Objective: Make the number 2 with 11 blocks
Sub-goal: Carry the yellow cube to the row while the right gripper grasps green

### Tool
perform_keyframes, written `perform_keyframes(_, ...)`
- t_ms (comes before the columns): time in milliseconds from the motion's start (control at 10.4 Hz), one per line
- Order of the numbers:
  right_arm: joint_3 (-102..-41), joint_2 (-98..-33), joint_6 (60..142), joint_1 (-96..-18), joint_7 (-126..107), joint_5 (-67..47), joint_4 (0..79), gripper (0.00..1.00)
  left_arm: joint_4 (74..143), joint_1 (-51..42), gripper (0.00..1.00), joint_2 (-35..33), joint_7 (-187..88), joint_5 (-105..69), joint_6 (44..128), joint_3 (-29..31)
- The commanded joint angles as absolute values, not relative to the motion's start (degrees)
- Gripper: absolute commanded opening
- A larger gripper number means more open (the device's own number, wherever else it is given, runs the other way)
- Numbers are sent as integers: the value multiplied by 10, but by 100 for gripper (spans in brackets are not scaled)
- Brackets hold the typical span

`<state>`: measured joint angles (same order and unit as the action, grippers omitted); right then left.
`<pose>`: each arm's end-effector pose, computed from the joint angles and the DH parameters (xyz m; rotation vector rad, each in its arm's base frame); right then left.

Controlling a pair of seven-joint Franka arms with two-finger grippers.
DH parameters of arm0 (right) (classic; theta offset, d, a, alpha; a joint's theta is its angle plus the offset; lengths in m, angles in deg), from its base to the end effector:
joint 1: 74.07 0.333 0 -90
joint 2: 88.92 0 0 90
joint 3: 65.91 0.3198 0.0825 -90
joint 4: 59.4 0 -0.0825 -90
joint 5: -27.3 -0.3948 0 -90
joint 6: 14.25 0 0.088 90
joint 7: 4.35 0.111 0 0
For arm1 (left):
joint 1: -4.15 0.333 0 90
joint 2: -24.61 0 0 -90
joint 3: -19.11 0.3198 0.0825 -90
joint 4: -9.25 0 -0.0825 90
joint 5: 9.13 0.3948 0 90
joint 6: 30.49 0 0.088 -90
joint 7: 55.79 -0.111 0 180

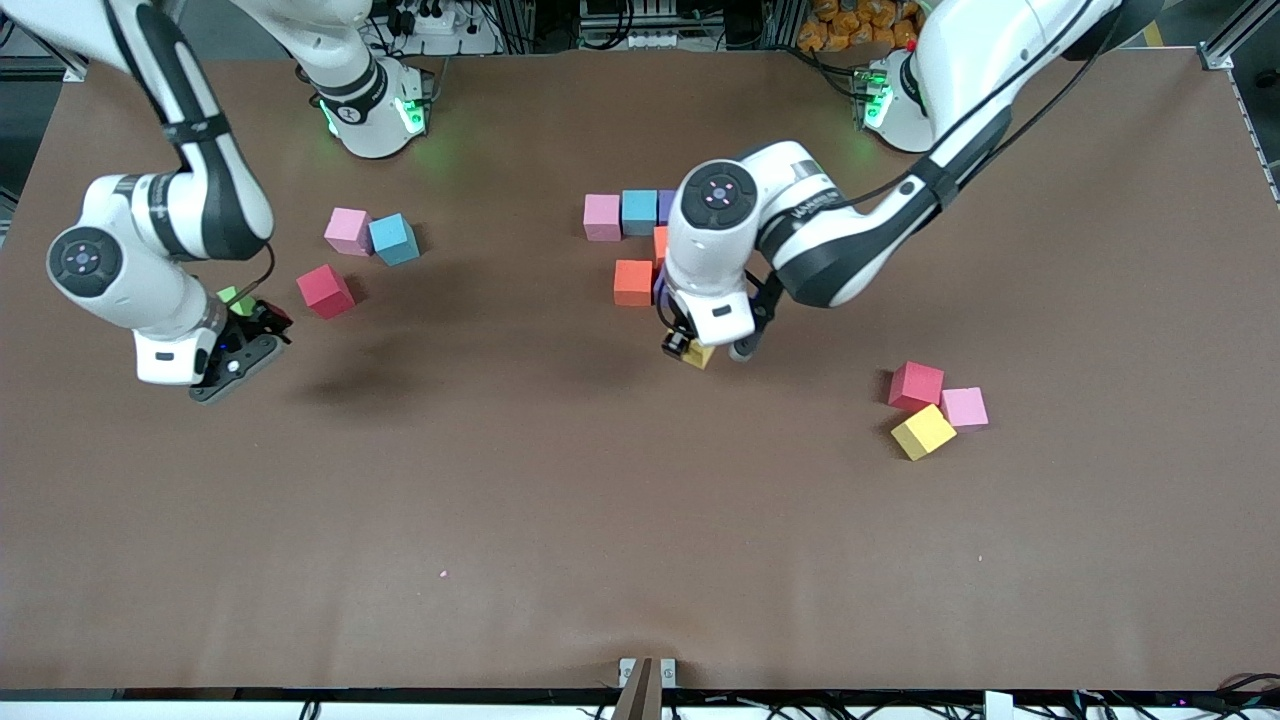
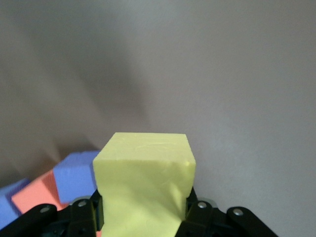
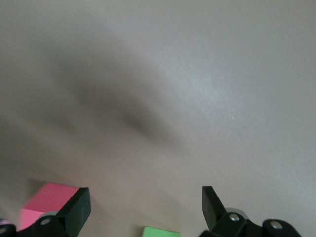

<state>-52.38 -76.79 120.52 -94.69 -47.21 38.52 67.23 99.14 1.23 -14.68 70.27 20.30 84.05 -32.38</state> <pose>0.5462 -0.0711 0.2723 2.8646 1.1494 -0.1401 0.5061 -0.4789 0.3481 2.6143 1.7014 -0.0813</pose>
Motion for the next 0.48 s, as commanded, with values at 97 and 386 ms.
perform_keyframes(97,-512,-764,1208,-994,-505,375,705,100,978,-29,43,-154,796,187,839,-318)
perform_keyframes(386,-517,-774,1211,-1046,-561,376,710,100,969,-72,43,-157,881,188,842,-313)
